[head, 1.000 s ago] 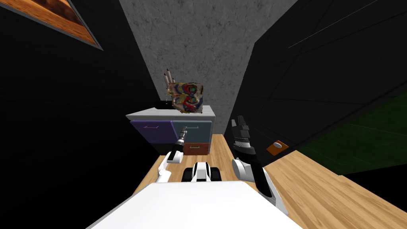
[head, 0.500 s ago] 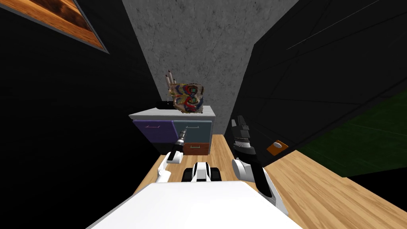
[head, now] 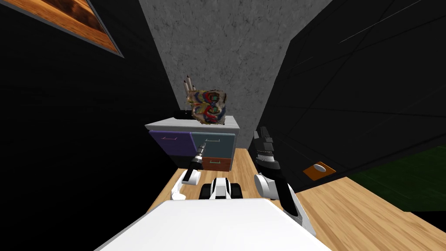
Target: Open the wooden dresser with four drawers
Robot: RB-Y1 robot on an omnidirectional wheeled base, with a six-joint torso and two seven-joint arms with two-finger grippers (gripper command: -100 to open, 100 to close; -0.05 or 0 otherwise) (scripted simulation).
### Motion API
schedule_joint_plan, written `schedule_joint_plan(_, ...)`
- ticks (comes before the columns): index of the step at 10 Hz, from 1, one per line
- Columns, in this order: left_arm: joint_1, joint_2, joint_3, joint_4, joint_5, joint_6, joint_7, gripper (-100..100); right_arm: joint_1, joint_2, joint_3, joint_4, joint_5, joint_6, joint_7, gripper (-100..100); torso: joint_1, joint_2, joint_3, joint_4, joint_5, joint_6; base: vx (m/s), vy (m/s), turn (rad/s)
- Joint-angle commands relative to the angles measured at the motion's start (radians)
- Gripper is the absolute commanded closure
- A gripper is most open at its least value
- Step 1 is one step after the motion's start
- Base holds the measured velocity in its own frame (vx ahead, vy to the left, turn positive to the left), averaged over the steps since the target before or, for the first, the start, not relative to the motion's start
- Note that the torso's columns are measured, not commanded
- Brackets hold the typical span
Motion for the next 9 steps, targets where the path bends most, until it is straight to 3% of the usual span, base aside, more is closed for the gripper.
schedule_joint_plan(1,-0.001,0.056,0.000,-0.008,0.001,0.008,0.001,-100,0.000,0.000,0.000,0.000,0.000,0.000,0.000,0,0.000,-0.001,-0.001,0.000,0.000,0.000,-0.005,-0.014,0.002)
schedule_joint_plan(5,-0.004,0.086,-0.003,-0.062,0.006,0.066,0.004,-100,0.000,0.000,0.000,0.000,0.000,0.000,0.000,0,-0.002,-0.003,-0.002,-0.001,-0.001,0.000,-0.003,-0.050,0.007)
schedule_joint_plan(9,-0.007,0.005,-0.004,-0.086,0.009,0.096,0.006,-100,0.000,0.000,0.000,0.000,0.000,0.000,0.000,0,0.002,-0.003,-0.002,-0.001,0.000,0.000,0.000,-0.045,0.004)
